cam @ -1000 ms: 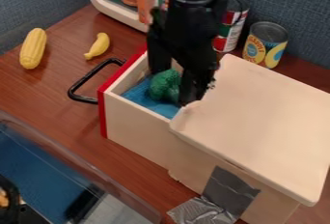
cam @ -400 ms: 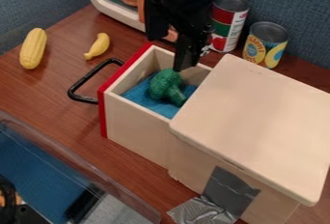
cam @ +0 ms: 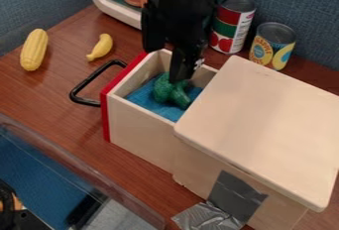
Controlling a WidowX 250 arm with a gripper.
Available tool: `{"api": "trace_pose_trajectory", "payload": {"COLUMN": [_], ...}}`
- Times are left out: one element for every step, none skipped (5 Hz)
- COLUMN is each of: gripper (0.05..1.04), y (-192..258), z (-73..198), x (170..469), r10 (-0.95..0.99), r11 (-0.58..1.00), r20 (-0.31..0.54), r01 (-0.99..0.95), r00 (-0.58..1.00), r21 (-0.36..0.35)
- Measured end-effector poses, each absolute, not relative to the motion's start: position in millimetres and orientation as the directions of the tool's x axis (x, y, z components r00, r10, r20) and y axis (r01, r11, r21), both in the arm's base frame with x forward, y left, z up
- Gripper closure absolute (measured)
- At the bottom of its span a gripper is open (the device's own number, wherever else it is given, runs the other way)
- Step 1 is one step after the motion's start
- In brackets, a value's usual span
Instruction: TAKE THINGS IN A BOX
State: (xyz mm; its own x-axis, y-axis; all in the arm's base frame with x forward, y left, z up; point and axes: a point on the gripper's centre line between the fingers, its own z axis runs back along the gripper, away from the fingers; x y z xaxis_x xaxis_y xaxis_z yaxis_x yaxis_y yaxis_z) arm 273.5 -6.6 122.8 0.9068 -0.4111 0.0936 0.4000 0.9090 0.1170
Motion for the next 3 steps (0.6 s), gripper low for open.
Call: {"api": "trace_pose_trajectory", "payload": {"gripper": [0.083, 0.083, 0.083], "y": [-6.9, -7.3, -6.6], "z": [116.4, 107.6, 105.5], "x": [276.6, 276.9, 280.9], "r10": [-0.412, -0.42, -0.432], "r11": [0.908, 0.904, 0.898], "r20": [0.088, 0.054, 0.047], "r01": [0.402, 0.413, 0.425], "r00": [0.907, 0.906, 0.901], "r21": [0.114, 0.111, 0.117]}}
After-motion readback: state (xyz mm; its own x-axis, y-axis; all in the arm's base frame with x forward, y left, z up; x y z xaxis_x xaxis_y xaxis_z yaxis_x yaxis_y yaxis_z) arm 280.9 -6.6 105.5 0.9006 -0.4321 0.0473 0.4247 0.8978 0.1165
